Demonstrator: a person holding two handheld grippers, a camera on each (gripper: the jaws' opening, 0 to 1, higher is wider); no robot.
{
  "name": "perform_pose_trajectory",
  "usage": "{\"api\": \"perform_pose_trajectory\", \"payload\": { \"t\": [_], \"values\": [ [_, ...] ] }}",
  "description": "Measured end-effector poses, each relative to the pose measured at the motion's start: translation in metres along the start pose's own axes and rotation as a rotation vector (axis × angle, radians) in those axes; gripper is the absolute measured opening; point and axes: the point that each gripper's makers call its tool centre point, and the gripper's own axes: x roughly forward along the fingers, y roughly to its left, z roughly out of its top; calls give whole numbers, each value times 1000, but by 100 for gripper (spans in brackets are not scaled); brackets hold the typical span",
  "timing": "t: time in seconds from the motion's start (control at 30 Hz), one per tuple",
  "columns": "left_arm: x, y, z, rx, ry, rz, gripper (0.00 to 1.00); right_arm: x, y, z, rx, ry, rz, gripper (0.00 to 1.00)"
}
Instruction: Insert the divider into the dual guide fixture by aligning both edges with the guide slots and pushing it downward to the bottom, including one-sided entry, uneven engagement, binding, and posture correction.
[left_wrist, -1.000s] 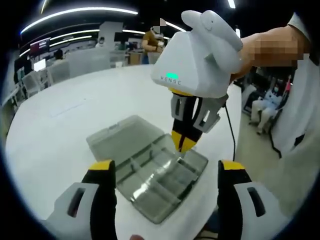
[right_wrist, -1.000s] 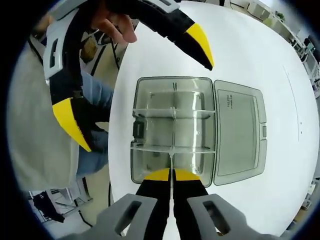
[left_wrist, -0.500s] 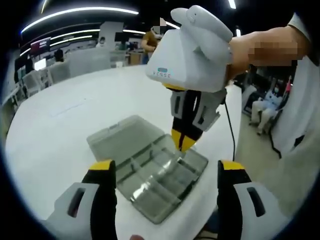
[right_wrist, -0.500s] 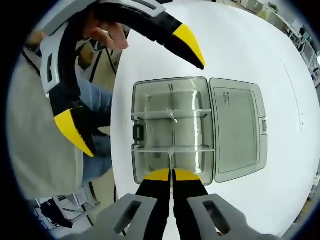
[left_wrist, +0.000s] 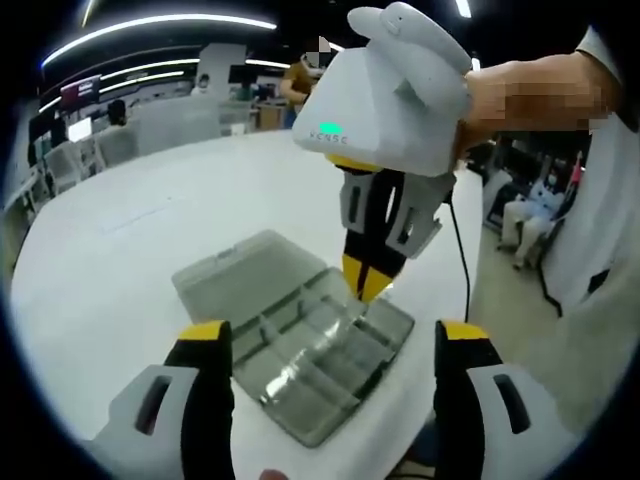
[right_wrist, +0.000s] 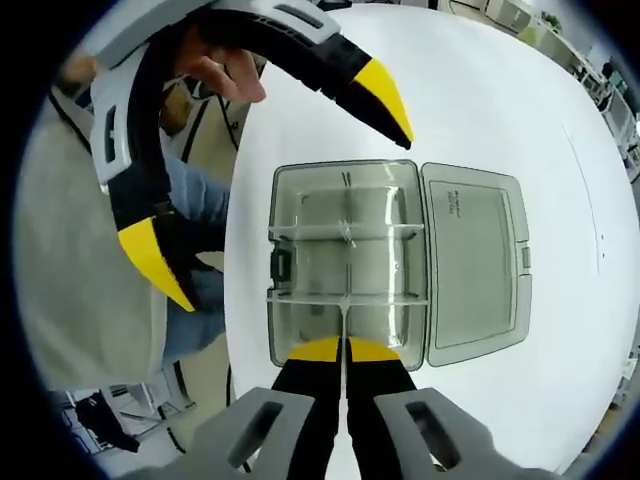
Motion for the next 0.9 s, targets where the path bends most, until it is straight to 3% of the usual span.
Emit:
{"api": "perform_pose_trajectory", "payload": {
  "t": [0.9],
  "values": [
    [-2,5,-5,1,11,7,81,27,-3,-6,15,-28,4,0]
  ]
}}
